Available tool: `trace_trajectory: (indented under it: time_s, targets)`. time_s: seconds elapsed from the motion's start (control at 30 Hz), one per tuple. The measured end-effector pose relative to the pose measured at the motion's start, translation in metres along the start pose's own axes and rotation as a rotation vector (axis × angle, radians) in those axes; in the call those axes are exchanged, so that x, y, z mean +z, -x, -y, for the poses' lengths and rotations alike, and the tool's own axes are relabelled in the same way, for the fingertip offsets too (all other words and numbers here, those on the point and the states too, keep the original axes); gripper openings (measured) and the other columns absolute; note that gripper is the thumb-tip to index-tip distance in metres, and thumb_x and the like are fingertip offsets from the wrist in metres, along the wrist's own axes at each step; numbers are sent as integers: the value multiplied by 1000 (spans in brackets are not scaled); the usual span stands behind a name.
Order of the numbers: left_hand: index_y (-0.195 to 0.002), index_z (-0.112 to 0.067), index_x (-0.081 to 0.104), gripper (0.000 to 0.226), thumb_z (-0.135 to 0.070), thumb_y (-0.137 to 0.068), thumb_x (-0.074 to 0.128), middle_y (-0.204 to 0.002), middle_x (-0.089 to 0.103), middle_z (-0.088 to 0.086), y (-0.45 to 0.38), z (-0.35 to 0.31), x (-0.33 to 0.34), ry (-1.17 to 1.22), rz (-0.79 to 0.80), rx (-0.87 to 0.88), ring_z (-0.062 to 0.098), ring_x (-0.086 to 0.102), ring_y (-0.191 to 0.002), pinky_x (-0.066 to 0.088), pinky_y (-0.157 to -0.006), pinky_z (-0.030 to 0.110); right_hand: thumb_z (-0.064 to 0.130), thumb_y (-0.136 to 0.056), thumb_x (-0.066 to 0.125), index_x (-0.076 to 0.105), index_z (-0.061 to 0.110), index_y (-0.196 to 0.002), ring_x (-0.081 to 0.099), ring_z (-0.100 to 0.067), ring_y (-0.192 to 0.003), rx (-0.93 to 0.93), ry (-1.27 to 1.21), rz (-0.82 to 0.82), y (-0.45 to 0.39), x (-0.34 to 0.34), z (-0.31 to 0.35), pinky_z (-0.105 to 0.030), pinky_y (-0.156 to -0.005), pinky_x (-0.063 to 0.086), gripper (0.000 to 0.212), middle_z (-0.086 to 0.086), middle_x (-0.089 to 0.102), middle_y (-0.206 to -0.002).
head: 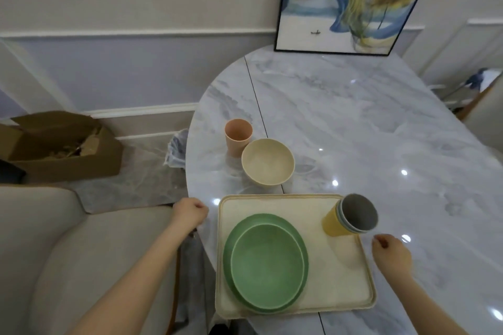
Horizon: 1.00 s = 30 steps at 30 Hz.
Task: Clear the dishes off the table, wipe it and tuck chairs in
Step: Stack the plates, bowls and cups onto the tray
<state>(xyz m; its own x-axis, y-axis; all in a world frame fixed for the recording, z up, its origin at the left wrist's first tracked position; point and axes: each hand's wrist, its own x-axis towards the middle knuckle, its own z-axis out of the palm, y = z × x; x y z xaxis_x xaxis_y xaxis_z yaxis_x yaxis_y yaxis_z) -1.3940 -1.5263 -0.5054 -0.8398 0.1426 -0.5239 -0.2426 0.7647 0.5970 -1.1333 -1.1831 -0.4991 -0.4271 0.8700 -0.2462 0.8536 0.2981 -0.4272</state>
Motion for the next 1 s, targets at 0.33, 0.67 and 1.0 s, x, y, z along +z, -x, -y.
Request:
trace_trajectory:
  time_s: [0.33,0.67,1.0]
  targets:
    - [-113,-14,63,37,-31,-81,70,-109,62,4,-41,-62,-32,-2,-94,324,20,59,-95,50,-84,34,21,-92,51,62,8,-103,56,-27,-85,-86,-317,-369,15,-71,93,-32,-81,39,20,-8,61,-90]
    - [-131,-24,47,68,-45,-72,75,-136,41,-1,-69,-116,-47,-177,-175,517,21,47,-121,47,-88,38,40,-81,66,59,23,-112,59,-9,-88,-428,-206,-114,11,-30,206,-31,-79,51,36,6,62,-103]
    - [-145,-25,24,110,-54,-57,82,-153,20,-1,-114,-131,-33,-328,-57,629,24,28,-137,41,-100,44,67,-57,72,19,32,-145,18,-27,-142,-467,239,281,-13,60,248,-44,-111,29,109,-5,17,-154]
